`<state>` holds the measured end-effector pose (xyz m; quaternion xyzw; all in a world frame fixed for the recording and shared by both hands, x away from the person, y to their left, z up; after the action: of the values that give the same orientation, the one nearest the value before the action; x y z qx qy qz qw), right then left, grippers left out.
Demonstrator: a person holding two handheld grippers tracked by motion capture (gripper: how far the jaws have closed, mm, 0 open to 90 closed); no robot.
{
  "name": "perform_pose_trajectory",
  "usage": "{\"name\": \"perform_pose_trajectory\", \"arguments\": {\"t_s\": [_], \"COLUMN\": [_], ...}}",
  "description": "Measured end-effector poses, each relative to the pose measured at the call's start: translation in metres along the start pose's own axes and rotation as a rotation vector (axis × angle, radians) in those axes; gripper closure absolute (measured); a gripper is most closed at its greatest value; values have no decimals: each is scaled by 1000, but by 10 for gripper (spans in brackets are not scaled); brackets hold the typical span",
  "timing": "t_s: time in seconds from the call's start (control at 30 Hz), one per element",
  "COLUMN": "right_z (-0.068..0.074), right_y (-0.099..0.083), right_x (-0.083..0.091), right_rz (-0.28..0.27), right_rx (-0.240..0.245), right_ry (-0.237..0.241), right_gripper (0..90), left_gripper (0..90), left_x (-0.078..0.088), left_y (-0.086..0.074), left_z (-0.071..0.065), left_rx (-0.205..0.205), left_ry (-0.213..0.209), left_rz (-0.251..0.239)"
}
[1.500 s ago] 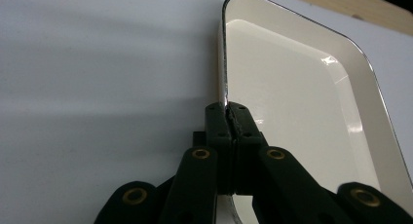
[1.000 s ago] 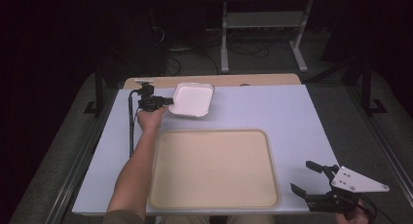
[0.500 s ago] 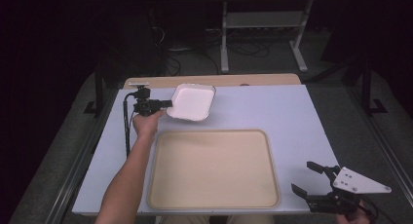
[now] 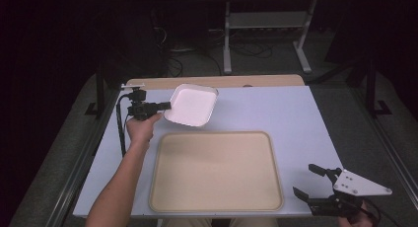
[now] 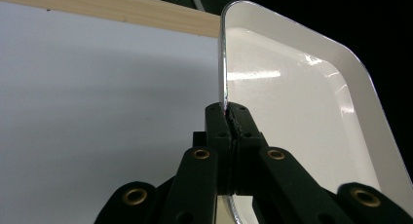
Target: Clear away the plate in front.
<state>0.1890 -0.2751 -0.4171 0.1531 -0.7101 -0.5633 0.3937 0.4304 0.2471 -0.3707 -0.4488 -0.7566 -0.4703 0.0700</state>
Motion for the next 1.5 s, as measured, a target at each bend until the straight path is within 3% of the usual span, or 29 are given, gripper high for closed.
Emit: {"name": "perform_pose_trajectory", "arguments": {"t_s": [0.27, 0.53, 0.73, 0.9, 1.07, 1.33, 1.5], "right_z": [0, 2, 3, 4, 3, 4, 4], "right_y": [0, 1, 1, 2, 2, 2, 2], "right_x": [0, -1, -5, -5, -4, -4, -4], "right_rz": [3, 10, 28, 31, 23, 24, 26], "right_rx": [-1, 4, 16, 30, 26, 34, 33], "right_ry": [6, 7, 13, 16, 14, 18, 22], "right_gripper": [129, 129, 129, 129, 129, 129, 129], "left_gripper": [886, 886, 886, 886, 886, 886, 886], "left_x": [10, 16, 18, 12, 6, 3, 7], "left_y": [-16, -33, -42, -53, -69, -92, -108], "left_z": [-8, -10, -17, -24, -26, -26, -23], "left_rx": [-25, -22, -50, -69, -40, -22, 15], "left_ry": [-10, -17, 14, 17, -24, 5, 30], "left_rz": [20, 32, 66, 97, 113, 127, 115]}}
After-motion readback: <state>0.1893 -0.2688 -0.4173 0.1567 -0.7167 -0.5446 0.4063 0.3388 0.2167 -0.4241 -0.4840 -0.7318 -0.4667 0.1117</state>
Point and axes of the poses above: each handheld gripper's, and its own axes: x roughly backward along the jaws, y roughly out of its top, z roughly to its left, the point moved 1 cm from there along -x, roughly forward along the jaws, and after that the axes turned 3 degrees about x, right-handed, at the moved point
